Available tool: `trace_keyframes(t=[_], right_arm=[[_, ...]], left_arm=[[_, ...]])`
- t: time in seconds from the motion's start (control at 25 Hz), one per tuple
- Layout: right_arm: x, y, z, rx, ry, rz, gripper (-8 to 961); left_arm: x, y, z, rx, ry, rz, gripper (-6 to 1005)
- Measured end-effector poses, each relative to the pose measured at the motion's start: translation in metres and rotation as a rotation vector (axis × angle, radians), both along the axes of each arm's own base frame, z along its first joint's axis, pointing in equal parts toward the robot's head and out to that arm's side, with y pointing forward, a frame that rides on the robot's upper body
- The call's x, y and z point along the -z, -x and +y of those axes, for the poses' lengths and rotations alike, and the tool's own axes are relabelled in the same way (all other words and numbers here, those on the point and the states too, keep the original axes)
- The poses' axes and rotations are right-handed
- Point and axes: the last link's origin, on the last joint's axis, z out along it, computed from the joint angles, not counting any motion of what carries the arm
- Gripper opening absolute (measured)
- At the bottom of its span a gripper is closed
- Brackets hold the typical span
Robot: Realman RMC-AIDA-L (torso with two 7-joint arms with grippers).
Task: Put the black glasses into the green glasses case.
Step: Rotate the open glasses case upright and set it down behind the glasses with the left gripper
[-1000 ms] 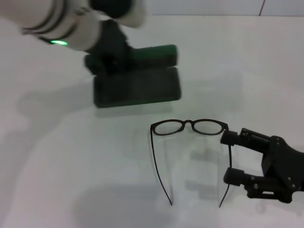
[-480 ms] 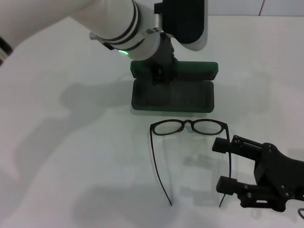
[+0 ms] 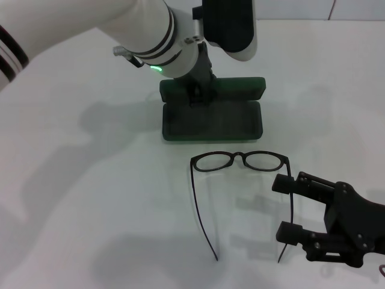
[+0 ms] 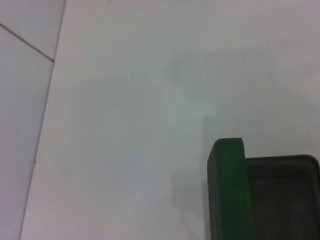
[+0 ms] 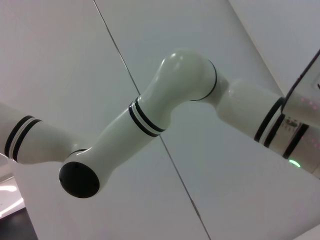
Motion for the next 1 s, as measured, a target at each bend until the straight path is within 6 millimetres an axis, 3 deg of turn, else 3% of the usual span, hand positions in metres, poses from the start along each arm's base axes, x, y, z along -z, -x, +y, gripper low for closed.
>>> trace_keyframes(t=[1.0], right_arm=[[-0.003, -0.002, 0.001, 0.005, -0.009, -0.003, 839]], left_arm=[[0.012, -0.006, -0.005, 0.049, 0.006, 0.030, 284]])
